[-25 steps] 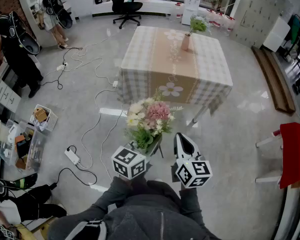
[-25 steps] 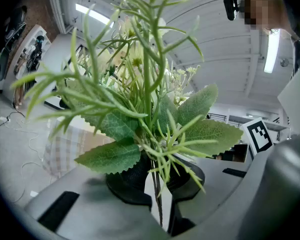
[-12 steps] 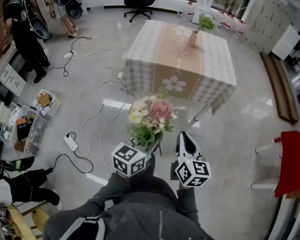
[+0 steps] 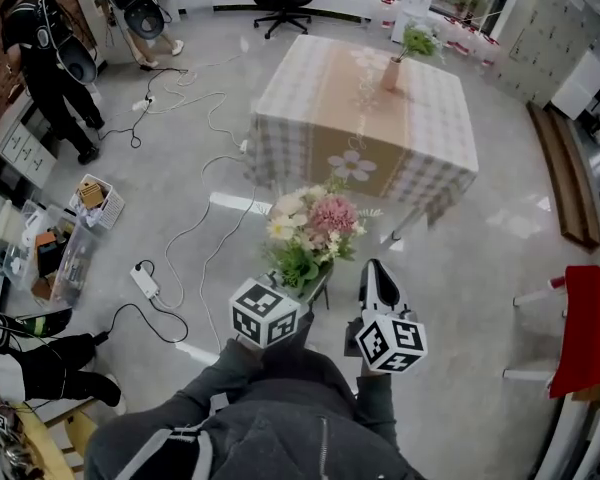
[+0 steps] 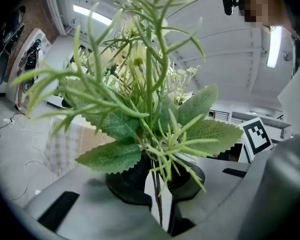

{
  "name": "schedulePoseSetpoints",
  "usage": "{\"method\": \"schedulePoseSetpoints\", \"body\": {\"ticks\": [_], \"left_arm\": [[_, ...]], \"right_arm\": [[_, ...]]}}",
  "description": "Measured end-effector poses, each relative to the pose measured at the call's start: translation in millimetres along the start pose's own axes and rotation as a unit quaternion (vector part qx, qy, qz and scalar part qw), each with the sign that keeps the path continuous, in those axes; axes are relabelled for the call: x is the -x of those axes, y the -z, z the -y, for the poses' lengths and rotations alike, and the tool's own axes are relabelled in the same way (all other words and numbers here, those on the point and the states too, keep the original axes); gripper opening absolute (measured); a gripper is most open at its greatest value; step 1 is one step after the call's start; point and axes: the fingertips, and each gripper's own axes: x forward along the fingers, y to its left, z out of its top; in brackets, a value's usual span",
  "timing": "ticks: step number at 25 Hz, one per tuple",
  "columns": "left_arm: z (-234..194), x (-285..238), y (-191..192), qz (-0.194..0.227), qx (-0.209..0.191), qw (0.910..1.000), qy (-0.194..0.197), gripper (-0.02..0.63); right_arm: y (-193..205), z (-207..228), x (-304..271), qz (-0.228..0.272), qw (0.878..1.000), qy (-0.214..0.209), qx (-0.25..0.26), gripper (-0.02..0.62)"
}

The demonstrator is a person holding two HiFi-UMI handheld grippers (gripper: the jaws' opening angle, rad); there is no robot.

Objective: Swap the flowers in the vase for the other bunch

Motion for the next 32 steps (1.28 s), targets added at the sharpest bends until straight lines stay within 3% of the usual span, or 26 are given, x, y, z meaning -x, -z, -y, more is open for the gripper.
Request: {"method": "schedulePoseSetpoints", "body": {"ticks": [8, 21, 32], "left_arm": [[-19.2, -32.3, -14.2, -0.003, 0.003, 0.9998, 0.021, 0.044], [-69.5, -95.0, -44.9, 0.000, 0.015, 0.9996, 0.023, 0.044], [-124.7, -163.6, -105.3, 0.009, -0.004, 0.9996, 0.027, 0.044]], "right_arm": [[-20.5, 16.9, -31.3, 0.027, 0.999, 0.029, 0.010, 0.015], [-40.9, 41.0, -111.5, 0.013, 1.000, 0.022, 0.013, 0.015], [-95.3, 82.5, -201.4, 0.031, 0.999, 0.032, 0.018, 0.015]]}}
